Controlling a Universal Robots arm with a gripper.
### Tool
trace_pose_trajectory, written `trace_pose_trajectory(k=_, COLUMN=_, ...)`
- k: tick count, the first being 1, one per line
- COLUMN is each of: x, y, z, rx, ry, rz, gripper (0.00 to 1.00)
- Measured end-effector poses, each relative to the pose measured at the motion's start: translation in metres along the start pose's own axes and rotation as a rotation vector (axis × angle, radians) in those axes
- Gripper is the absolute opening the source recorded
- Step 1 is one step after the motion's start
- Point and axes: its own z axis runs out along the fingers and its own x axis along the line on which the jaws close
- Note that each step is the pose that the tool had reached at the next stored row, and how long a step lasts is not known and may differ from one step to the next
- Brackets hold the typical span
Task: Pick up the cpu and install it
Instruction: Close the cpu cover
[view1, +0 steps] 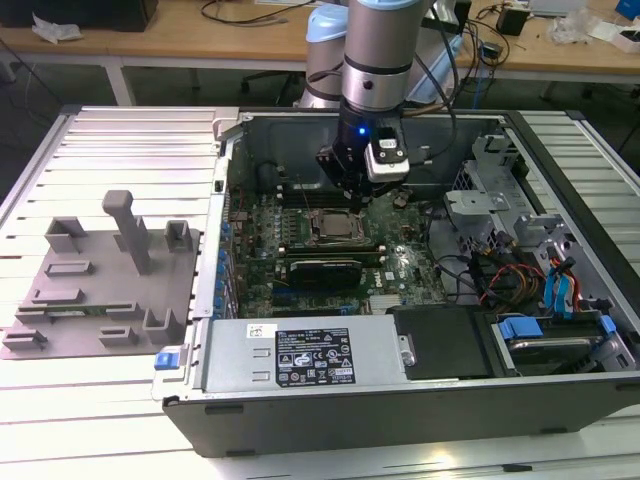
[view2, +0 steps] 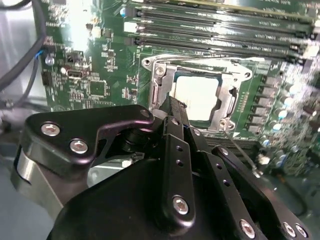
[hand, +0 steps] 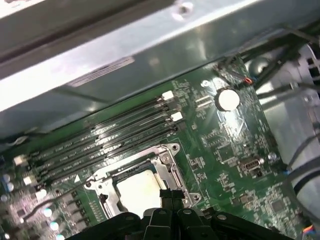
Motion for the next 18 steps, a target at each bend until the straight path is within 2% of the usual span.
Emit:
trace_pose_trajectory(k=3, x=0.0, y=0.0, z=0.0001, rx=-0.0023, ry=-0.0034, rz=-0.087, gripper=0.11)
trace_pose_trajectory(k=12, x=0.0, y=0.0, z=0.0003, rx=-0.0078, ry=-0.0114, rz=-0.291, gripper=0.11)
trace_pose_trajectory(k=15, x=0.0, y=0.0, z=0.0006, rx=-0.0101, ry=-0.0149, rz=-0.378, gripper=0.11)
trace_pose_trajectory(k=18, x=0.0, y=0.0, z=0.0014, rx=-0.0118, ry=-0.0172, rz=-0.437, gripper=0.11)
